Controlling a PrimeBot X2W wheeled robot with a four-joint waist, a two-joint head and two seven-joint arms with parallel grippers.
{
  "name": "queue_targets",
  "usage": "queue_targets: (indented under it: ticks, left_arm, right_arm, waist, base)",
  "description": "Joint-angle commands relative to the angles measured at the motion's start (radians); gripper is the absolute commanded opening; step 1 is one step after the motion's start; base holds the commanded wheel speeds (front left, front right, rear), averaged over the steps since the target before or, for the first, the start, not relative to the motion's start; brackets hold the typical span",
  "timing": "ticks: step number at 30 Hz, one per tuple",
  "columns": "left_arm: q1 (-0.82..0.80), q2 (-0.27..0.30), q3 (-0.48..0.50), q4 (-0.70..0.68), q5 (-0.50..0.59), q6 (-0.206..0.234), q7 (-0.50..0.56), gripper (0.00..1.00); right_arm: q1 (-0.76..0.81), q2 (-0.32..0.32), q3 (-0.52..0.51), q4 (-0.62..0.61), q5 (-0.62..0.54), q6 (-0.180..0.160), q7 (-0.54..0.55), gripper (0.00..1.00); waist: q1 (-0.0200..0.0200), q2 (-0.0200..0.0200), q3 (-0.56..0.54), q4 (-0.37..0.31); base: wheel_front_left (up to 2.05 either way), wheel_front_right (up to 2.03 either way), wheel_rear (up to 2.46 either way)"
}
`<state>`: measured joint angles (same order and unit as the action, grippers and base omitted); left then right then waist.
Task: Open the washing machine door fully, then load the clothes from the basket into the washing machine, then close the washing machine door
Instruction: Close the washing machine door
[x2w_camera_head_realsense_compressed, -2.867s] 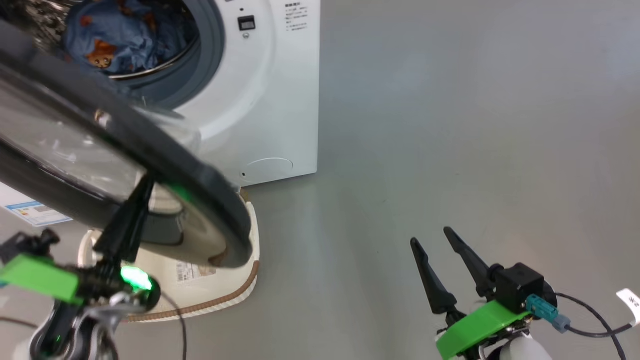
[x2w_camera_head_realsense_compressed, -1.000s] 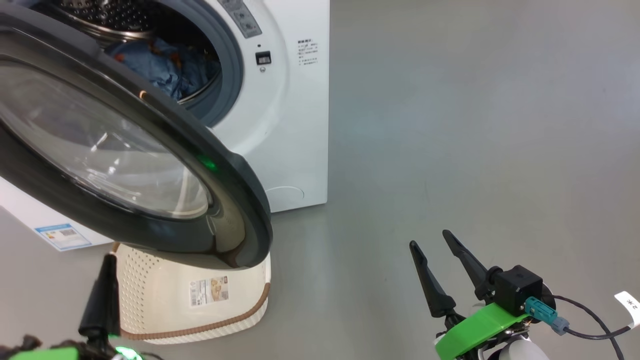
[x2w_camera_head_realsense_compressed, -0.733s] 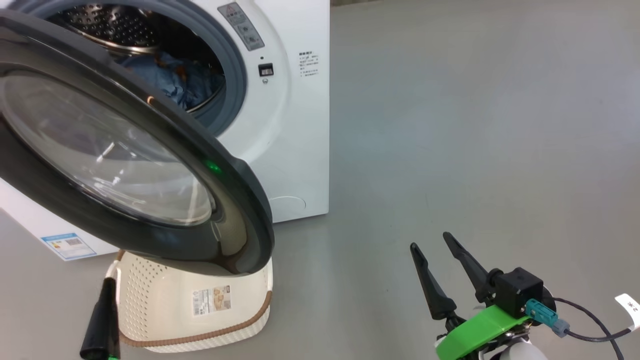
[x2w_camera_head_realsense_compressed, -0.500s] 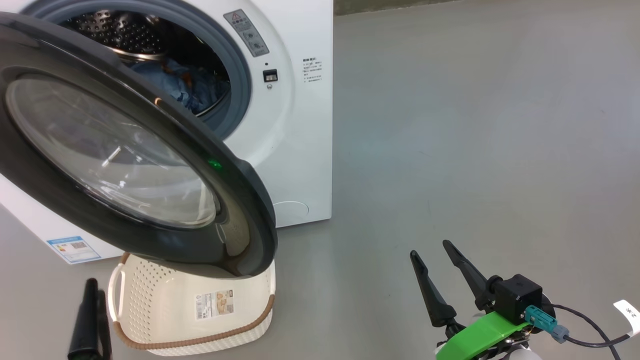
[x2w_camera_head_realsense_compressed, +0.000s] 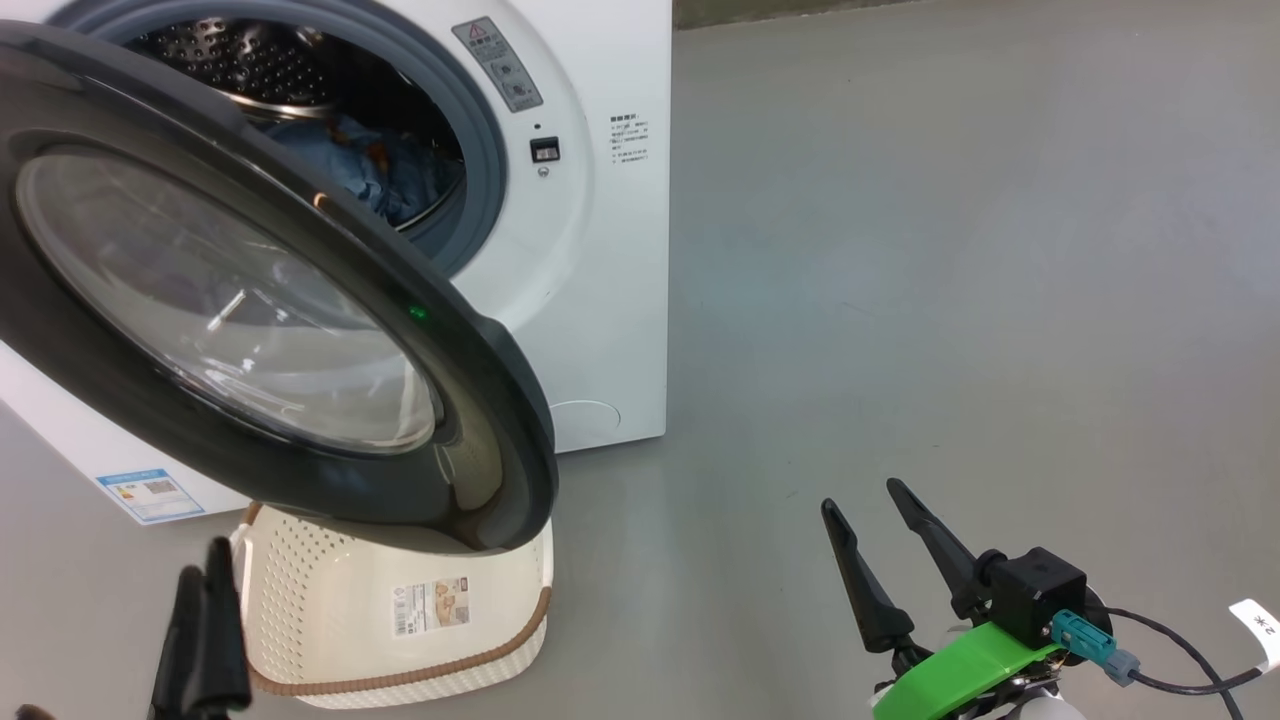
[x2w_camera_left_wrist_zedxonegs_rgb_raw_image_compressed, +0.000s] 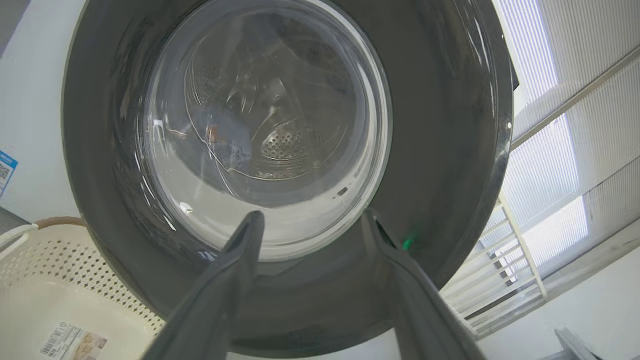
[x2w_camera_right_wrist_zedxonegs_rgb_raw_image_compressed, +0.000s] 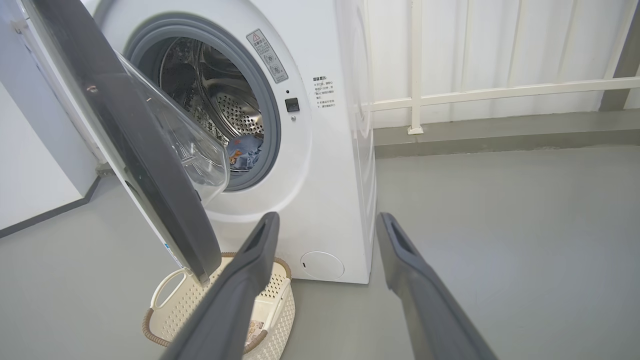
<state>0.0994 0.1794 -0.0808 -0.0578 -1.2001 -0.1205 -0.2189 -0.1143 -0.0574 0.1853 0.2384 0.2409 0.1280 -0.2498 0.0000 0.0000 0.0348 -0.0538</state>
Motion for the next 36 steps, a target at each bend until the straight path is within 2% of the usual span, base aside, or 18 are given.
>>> queue_targets:
  ticks: [1, 3, 4, 13, 14, 15, 17, 25, 36]
  left_arm:
    - [-0.029, 0.036, 0.014, -0.002, 0.048, -0.010, -0.021, 1.00]
    - [-0.036, 0.064, -0.008, 0.022, 0.136, -0.010, -0.036, 1.00]
    - [-0.045, 0.073, -0.002, 0.041, 0.217, -0.010, -0.041, 1.00]
    - [-0.047, 0.020, 0.092, 0.056, 0.661, -0.010, -0.043, 1.00]
    - [-0.045, 0.007, 0.103, 0.056, 0.689, -0.010, -0.043, 1.00]
    - [-0.016, -0.045, 0.151, 0.049, 0.881, -0.010, -0.043, 1.00]
    - [0.010, -0.089, 0.182, 0.079, 0.965, -0.007, -0.043, 1.00]
    - [0.034, -0.116, 0.221, 0.108, 1.010, 0.000, -0.043, 1.00]
    - [0.026, -0.128, 0.246, 0.121, 1.017, 0.003, -0.043, 1.00]
  right_arm:
    - [-0.011, 0.007, 0.026, -0.027, -0.003, 0.003, -0.012, 1.00]
    - [-0.011, 0.007, 0.026, -0.029, -0.002, 0.003, -0.012, 1.00]
    - [-0.009, 0.007, 0.025, -0.032, -0.002, 0.003, -0.012, 1.00]
    - [-0.005, 0.007, 0.021, -0.036, -0.010, 0.003, -0.012, 1.00]
    - [-0.004, 0.007, 0.021, -0.036, -0.010, 0.003, -0.012, 1.00]
    - [-0.003, 0.007, 0.023, -0.037, -0.010, 0.003, -0.012, 1.00]
    - [-0.003, 0.007, 0.024, -0.038, -0.010, 0.003, -0.012, 1.00]
    - [-0.004, 0.007, 0.024, -0.038, -0.012, 0.003, -0.012, 1.00]
    - [-0.005, 0.007, 0.024, -0.035, -0.014, 0.003, -0.012, 1.00]
  waist:
    - [0.0000, 0.0000, 0.000, 0.000]
    - [0.0000, 0.0000, 0.001, 0.000]
    - [0.0000, 0.0000, 0.001, 0.002]
    - [0.0000, 0.0000, 0.002, 0.006]
    - [0.0000, 0.0000, 0.001, 0.006]
    - [0.0000, 0.0000, 0.003, 0.002]
    - [0.0000, 0.0000, 0.002, -0.002]
    - [0.0000, 0.0000, -0.003, -0.005]
    - [0.0000, 0.0000, -0.002, -0.006]
  base:
    - [0.00, 0.00, 0.00]
    - [0.00, 0.00, 0.00]
    - [0.00, 0.00, 0.00]
    - [0.00, 0.00, 0.00]
    - [0.00, 0.00, 0.00]
    - [0.00, 0.00, 0.00]
    - [0.00, 0.00, 0.00]
    - [0.00, 0.00, 0.00]
    - [0.00, 0.00, 0.00]
